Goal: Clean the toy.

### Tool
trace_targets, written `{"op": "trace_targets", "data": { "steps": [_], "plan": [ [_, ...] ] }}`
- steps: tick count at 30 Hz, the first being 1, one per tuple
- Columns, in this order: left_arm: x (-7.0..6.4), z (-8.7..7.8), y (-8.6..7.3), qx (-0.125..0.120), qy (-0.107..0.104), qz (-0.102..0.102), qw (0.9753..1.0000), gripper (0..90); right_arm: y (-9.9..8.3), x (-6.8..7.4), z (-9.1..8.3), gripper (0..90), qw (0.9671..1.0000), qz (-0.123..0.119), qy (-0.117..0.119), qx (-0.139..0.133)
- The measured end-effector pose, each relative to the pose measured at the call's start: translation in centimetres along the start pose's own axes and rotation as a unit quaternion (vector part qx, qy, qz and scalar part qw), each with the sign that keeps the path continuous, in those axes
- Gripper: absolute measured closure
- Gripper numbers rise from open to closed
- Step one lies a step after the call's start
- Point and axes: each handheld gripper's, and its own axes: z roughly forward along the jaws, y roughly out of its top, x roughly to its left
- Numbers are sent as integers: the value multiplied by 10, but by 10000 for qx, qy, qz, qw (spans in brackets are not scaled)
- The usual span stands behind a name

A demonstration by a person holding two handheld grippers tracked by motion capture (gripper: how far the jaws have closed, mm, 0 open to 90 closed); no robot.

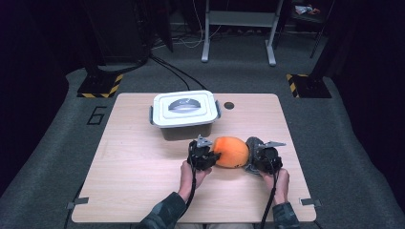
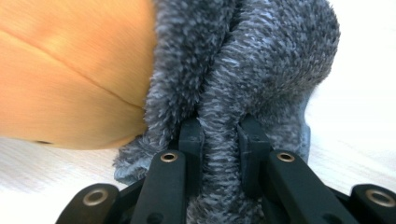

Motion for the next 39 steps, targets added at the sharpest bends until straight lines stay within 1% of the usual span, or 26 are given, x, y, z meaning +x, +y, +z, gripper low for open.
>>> {"op": "trace_targets", "data": {
  "steps": [3,6,8,10,12,13,14,15,17,20,21,22,25,27,29,30,32,34,35,37,38,39],
  "plan": [
    [0,0,0,-7,4,5,10000,777,1,-1,-1,753,10000,14,9,-17],
    [0,0,0,-3,-2,14,10000,775,2,-3,-5,753,10000,4,-41,-48],
    [0,-1,0,-6,9,16,10000,775,2,-4,-11,753,9999,77,-79,-76],
    [-1,-1,0,-5,19,30,10000,775,3,-6,-17,753,9998,58,-104,-156],
    [-1,-1,0,-11,7,19,10000,774,5,-8,-24,753,9995,40,-75,-289],
    [-1,-1,0,-11,11,21,10000,773,6,-7,-29,753,9994,117,-83,-323],
    [-1,-1,0,-5,8,39,10000,773,7,-8,-33,753,9991,45,-96,-401],
    [-1,-1,1,7,1,43,10000,773,9,-7,-37,753,9989,57,-64,-458],
    [-2,-1,1,1,3,24,10000,771,12,-4,-47,753,9982,19,-36,-606],
    [-2,-1,1,5,4,20,10000,770,19,3,-63,754,9963,-149,19,-847],
    [-3,-1,1,2,9,29,10000,769,21,7,-67,754,9956,-159,18,-928],
    [-3,-1,1,2,10,29,10000,769,23,11,-72,754,9949,-230,6,-980],
    [-3,-1,2,-14,37,70,10000,767,28,24,-81,753,9934,-396,135,-1068],
    [-3,-1,2,-20,39,55,10000,765,30,32,-81,754,9933,-480,217,-1026],
    [-3,-1,2,-25,37,67,10000,760,30,38,-72,754,9936,-620,265,-901],
    [-3,-1,3,-15,16,66,10000,756,29,41,-66,754,9945,-630,267,-798],
    [-3,-1,3,-17,12,76,10000,745,27,43,-55,755,9950,-685,192,-701],
    [-2,-1,3,-29,30,102,9999,724,26,43,-50,755,9950,-688,130,-707],
    [-2,-2,4,-34,52,123,9999,698,27,43,-49,755,9954,-630,153,-710],
    [-3,-3,4,-25,71,151,9999,598,29,41,-49,755,9953,-609,115,-737],
    [-2,-3,4,0,62,170,9998,554,30,40,-49,755,9952,-672,93,-699],
    [-1,-4,4,39,75,222,9997,518,30,40,-49,755,9955,-635,73,-696]
  ]
}}
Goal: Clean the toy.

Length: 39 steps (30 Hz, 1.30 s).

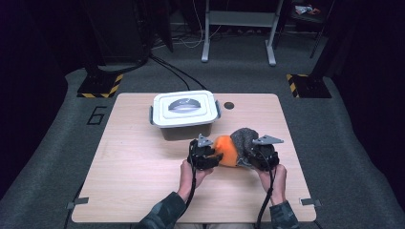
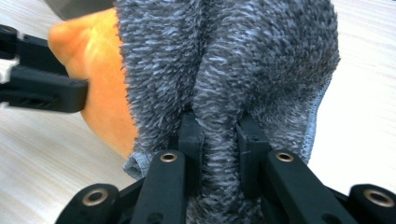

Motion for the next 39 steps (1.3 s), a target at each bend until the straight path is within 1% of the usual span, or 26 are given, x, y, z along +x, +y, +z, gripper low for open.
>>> {"op": "trace_targets", "data": {
  "steps": [1,3,5,7,8,9,10,11,12,14,16,17,18,19,21,22,25,26,28,29,30,31,33,36,37,39],
  "plan": [
    [0,0,-1,11,19,20,10000,490,1,0,0,755,10000,33,-23,12],
    [0,0,-2,42,69,162,9998,447,1,-2,1,755,10000,26,-14,-2],
    [-1,2,-3,-3,68,238,9997,420,2,-3,2,755,10000,31,-29,26],
    [-2,4,-2,51,147,387,9991,408,2,-4,3,755,10000,-13,-9,33],
    [-3,6,-1,16,141,448,9989,406,3,-4,4,755,10000,38,-16,33],
    [-4,7,0,29,163,518,9985,411,3,-3,4,756,10000,40,-5,31],
    [-4,7,0,29,163,518,9985,414,3,-3,4,755,10000,66,-34,32],
    [-7,9,1,-4,216,669,9975,427,3,-4,4,755,10000,43,-28,53],
    [-8,10,1,-4,211,724,9971,453,3,-5,4,756,10000,23,-29,69],
    [-9,12,1,-30,247,769,9967,510,2,-6,5,755,10000,40,-18,43],
    [-8,13,1,-65,200,752,9969,592,1,-6,4,755,9999,95,3,40],
    [-9,13,1,-77,223,776,9967,630,1,-6,5,755,9999,100,5,30],
    [-8,13,1,-70,209,776,9967,671,1,-8,4,755,10000,21,-7,24],
    [-8,13,1,-77,203,772,9968,712,1,-7,5,755,9999,103,-12,11],
    [-7,13,1,-94,199,744,9970,774,0,-8,4,755,9999,119,-5,-12],
    [-7,12,1,-109,191,720,9972,790,0,-8,4,755,9999,134,1,-19],
    [-6,11,1,-141,138,686,9975,814,1,-8,1,755,9999,94,-32,-58],
    [-5,10,1,-146,66,626,9979,816,1,-8,0,754,9999,100,-33,-89],
    [-4,8,2,-172,13,592,9981,820,2,-10,-5,755,9999,90,-42,-112],
    [-4,6,2,-157,-47,567,9983,822,3,-10,-8,754,9998,94,-63,-148],
    [-5,5,2,-152,-44,587,9982,824,4,-10,-10,755,9998,94,-55,-184],
    [-5,5,2,-167,-79,559,9983,826,5,-10,-13,754,9997,48,-59,-217],
    [-6,2,2,-177,-122,499,9985,828,8,-7,-19,755,9996,33,-62,-282],
    [-7,-3,3,-191,-217,432,9986,832,13,1,-28,754,9991,-87,21,-407],
    [-7,-4,3,-208,-251,360,9988,832,15,4,-30,754,9990,-127,52,-424],
    [-9,-6,3,-196,-312,293,9989,832,18,11,-34,754,9984,-172,150,-508]
  ]
}}
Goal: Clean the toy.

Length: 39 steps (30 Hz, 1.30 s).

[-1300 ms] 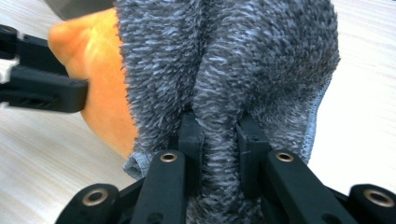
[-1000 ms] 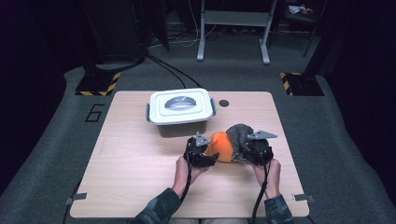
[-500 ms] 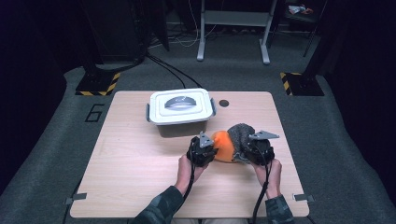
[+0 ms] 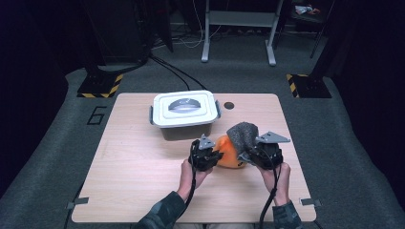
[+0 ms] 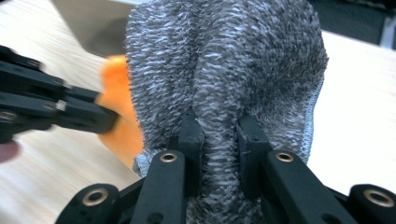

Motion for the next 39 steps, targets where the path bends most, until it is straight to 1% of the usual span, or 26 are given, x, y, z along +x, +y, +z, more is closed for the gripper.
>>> {"op": "trace_targets", "data": {
  "steps": [1,3,5,6,7,8,9,10,11,13,16,19,22,25,27,30,32,33,34,37,39],
  "plan": [
    [0,0,0,11,-22,-21,10000,832,2,4,-1,754,10000,-35,75,-16],
    [-1,0,0,28,-17,-20,10000,831,4,10,2,754,9998,-148,149,0],
    [-2,1,-1,16,14,-43,10000,831,4,15,9,754,9995,-231,194,131],
    [-2,2,-1,38,7,-65,10000,831,3,17,14,755,9993,-264,196,171],
    [-1,2,-1,55,7,-31,10000,830,2,17,19,755,9991,-300,170,241],
    [-1,3,-2,44,68,-17,10000,829,1,18,22,755,9990,-310,137,275],
    [0,4,-2,72,59,-25,10000,829,0,18,25,755,9990,-338,128,281],
    [0,4,-3,40,66,-72,9999,829,0,18,26,755,9990,-343,123,272],
    [0,4,-3,31,68,-82,9999,829,0,17,26,756,9991,-293,124,286],
    [1,5,-3,21,78,-75,9999,828,-1,15,26,756,9992,-275,88,278],
    [2,5,-3,11,91,-83,9999,828,-5,7,26,756,9993,-195,-4,334],
    [3,5,-4,5,89,-86,9999,828,-13,-6,28,756,9990,34,-106,429],
    [3,6,-5,-28,78,-87,9999,828,-24,-20,33,755,9979,268,-202,546],
    [3,7,-5,-13,74,-76,9999,828,-36,-31,40,755,9960,454,-257,728],
    [3,7,-5,-41,78,-86,9999,828,-44,-38,45,755,9941,572,-255,883],
    [4,7,-5,-39,83,-89,9999,828,-53,-44,55,755,9914,679,-282,1080],
    [3,7,-5,-62,91,-87,9999,828,-56,-46,58,755,9905,686,-302,1150],
    [3,7,-5,-43,93,-62,9999,828,-56,-45,57,755,9910,679,-313,1114],
    [3,7,-5,-45,101,-55,9999,828,-54,-44,54,756,9907,719,-360,1099],
    [3,6,-5,-45,102,-36,9999,827,-46,-45,42,756,9930,699,-420,853],
    [3,6,-4,-40,108,-24,9999,827,-38,-44,31,756,9951,625,-414,650]
  ]
}}
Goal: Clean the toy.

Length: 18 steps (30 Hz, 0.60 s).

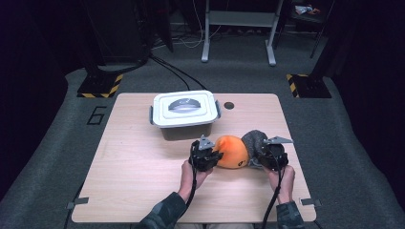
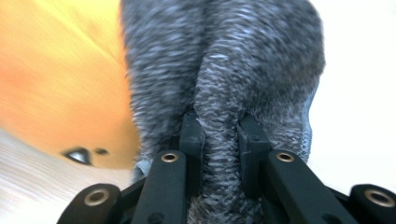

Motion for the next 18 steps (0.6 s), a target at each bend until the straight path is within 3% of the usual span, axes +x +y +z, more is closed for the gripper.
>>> {"op": "trace_targets", "data": {
  "steps": [3,8,11,14,18],
  "plan": [
    [-1,0,0,1,-34,3,10000,826,11,9,-18,756,9994,-182,100,-285],
    [-3,0,2,5,-14,52,10000,826,28,37,-36,755,9957,-555,391,-628],
    [-3,0,2,26,-22,65,10000,825,34,54,-31,755,9937,-781,546,-583],
    [-3,1,3,15,-2,45,10000,823,35,63,-16,755,9932,-987,489,-375],
    [-2,1,2,13,-37,33,10000,819,31,58,-13,755,9942,-884,491,-369]
  ]
}}
